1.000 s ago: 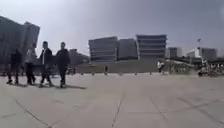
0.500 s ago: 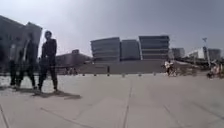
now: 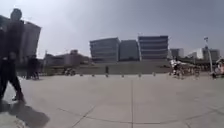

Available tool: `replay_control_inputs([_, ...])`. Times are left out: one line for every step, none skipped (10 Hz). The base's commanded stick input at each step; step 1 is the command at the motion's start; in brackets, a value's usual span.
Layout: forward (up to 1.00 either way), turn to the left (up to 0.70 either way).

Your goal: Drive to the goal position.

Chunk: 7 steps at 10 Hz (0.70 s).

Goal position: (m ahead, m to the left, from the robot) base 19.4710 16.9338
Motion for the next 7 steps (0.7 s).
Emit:
replay_control_inputs([1.00, 0.00])
replay_control_inputs([1.00, 0.00])
replay_control_inputs([1.00, 0.00])
replay_control_inputs([1.00, 0.00])
replay_control_inputs([1.00, 0.00])
replay_control_inputs([1.00, 0.26])
replay_control_inputs([1.00, 0.39])
